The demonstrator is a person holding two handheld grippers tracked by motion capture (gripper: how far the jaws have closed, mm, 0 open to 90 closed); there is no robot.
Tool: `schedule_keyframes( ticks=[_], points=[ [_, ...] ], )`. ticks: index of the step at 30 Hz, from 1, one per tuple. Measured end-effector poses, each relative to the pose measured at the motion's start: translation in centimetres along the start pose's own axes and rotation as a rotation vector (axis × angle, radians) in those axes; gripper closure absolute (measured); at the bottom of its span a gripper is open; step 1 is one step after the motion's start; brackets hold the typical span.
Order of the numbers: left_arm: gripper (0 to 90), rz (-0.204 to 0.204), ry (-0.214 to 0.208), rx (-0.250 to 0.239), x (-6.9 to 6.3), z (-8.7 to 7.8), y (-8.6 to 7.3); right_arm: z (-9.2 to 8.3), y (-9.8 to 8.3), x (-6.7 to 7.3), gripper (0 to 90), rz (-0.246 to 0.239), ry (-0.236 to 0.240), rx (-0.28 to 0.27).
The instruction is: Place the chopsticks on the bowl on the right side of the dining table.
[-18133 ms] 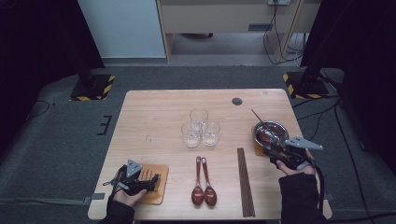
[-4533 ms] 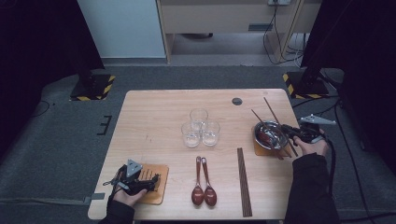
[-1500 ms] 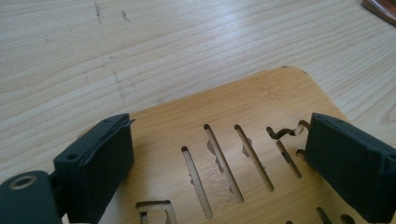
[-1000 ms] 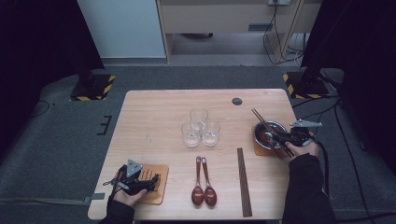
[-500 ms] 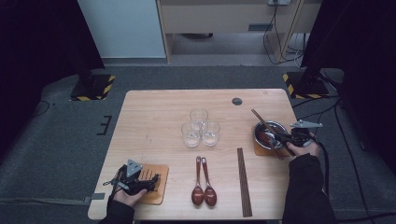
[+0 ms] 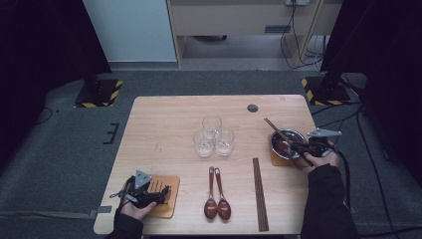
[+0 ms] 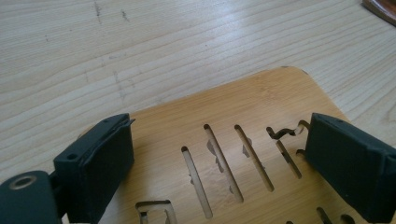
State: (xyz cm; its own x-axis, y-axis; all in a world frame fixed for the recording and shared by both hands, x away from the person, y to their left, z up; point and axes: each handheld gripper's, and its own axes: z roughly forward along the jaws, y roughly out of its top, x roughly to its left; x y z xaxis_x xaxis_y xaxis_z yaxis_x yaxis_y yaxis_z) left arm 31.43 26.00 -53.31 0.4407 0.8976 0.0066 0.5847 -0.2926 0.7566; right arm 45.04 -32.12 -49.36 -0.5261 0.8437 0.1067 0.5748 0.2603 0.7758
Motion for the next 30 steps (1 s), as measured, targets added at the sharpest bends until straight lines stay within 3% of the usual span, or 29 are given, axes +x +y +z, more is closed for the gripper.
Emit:
schedule_keyframes(
  ticks=[5, 12, 21, 30],
  points=[
    [7.0, 0.0, 0.0, 0.0, 0.0, 0.0, 0.0, -0.3, 0.1, 0.0, 68.5, 0.02, -0.004, -0.023],
    [7.0, 0.001, 0.0, 0.0, 0.0, 0.0, 0.0, -1.6, 0.2, 0.3, 66.4, 0.038, -0.016, -0.071],
    [7.0, 0.0, 0.0, 0.0, 0.0, 0.0, 0.0, -3.6, -0.3, 0.9, 77.5, 0.045, -0.027, -0.102],
    [7.0, 0.0, 0.0, 0.0, 0.0, 0.0, 0.0, -4.7, -1.5, 1.7, 85.3, 0.08, -0.031, -0.085]
  ],
)
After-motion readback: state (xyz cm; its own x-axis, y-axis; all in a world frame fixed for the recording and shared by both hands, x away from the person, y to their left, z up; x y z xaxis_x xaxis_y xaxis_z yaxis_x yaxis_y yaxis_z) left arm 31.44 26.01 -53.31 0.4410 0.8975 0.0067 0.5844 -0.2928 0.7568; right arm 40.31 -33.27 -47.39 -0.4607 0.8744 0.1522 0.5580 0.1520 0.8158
